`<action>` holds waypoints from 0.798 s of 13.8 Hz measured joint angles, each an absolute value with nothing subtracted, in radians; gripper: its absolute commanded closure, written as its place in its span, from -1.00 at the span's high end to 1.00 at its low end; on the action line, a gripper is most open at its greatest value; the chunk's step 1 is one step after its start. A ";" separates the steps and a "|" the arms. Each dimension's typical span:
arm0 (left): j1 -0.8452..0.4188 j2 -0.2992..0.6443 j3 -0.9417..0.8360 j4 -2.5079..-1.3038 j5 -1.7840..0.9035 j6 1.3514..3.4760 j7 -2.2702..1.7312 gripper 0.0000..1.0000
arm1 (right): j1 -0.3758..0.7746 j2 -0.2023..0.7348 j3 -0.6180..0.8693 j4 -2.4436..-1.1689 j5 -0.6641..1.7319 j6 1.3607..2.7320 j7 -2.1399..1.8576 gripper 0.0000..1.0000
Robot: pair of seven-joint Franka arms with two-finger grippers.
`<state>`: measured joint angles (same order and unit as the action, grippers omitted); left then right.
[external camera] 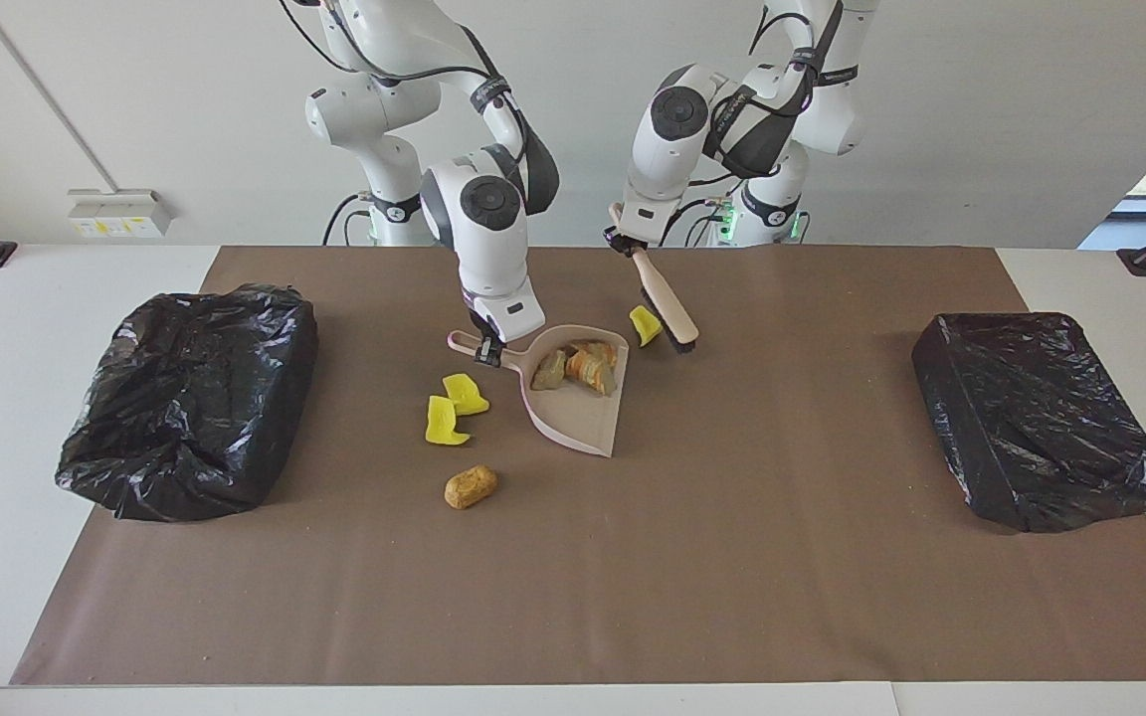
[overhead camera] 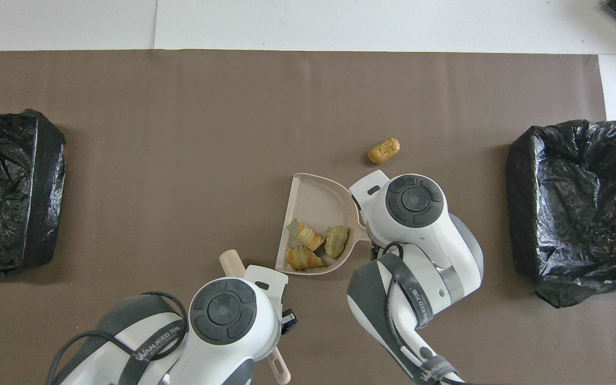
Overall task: Sweep and dump trash in bin
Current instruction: 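Sweep the pieces into the dustpan with the brush in the left gripper, then sweep the remaining yellow piece into the dustpan with the left gripper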
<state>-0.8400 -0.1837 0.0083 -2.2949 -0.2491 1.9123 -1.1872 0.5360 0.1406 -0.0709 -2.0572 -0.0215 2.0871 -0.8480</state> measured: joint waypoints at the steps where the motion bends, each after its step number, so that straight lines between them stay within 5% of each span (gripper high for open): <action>1: -0.855 -0.196 0.003 -2.309 -0.249 1.912 -1.252 -1.00 | 0.536 0.141 -0.071 -2.057 -0.022 2.087 -0.852 -1.00; 11: -0.963 -0.126 -0.003 -2.378 -0.248 2.160 -1.603 -1.00 | 0.515 0.150 -0.074 -2.055 -0.027 2.102 -1.107 -1.00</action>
